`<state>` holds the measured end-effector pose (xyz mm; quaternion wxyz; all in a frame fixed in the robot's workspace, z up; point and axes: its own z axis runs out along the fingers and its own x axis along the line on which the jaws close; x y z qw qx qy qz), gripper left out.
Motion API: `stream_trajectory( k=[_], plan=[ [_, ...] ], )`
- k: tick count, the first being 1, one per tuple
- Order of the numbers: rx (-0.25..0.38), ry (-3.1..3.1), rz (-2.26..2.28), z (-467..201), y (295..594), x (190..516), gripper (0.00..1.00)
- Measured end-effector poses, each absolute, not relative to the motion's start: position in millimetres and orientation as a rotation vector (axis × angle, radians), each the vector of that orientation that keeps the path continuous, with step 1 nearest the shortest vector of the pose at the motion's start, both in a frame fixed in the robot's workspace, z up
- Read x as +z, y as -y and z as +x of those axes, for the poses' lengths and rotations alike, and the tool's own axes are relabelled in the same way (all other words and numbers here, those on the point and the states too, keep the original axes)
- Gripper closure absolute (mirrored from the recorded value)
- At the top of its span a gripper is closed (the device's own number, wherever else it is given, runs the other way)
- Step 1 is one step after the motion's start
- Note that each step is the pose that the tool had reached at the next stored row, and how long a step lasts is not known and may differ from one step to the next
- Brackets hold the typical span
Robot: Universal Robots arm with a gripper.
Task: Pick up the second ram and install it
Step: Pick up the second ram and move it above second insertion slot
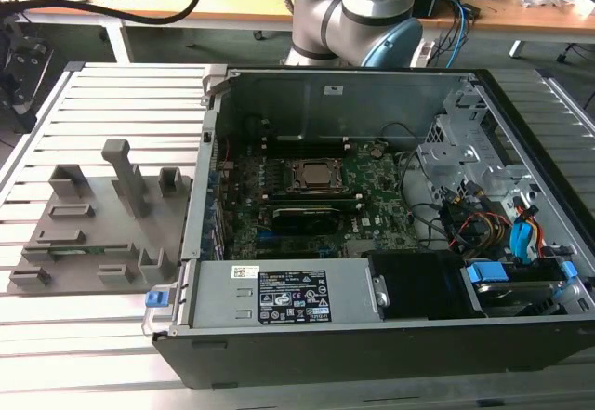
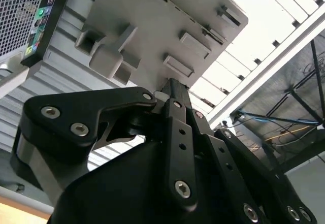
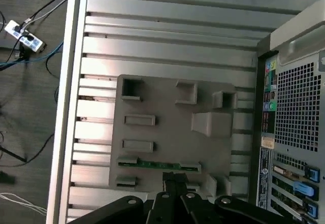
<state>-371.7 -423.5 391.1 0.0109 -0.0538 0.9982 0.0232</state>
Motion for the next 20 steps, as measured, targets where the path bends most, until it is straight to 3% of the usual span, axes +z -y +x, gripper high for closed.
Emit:
stream_trajectory(
  k=[20],
  plan=[
    [0.078, -3.03, -0.779, -371.7, 423.4, 391.1, 0.89]
  ],
)
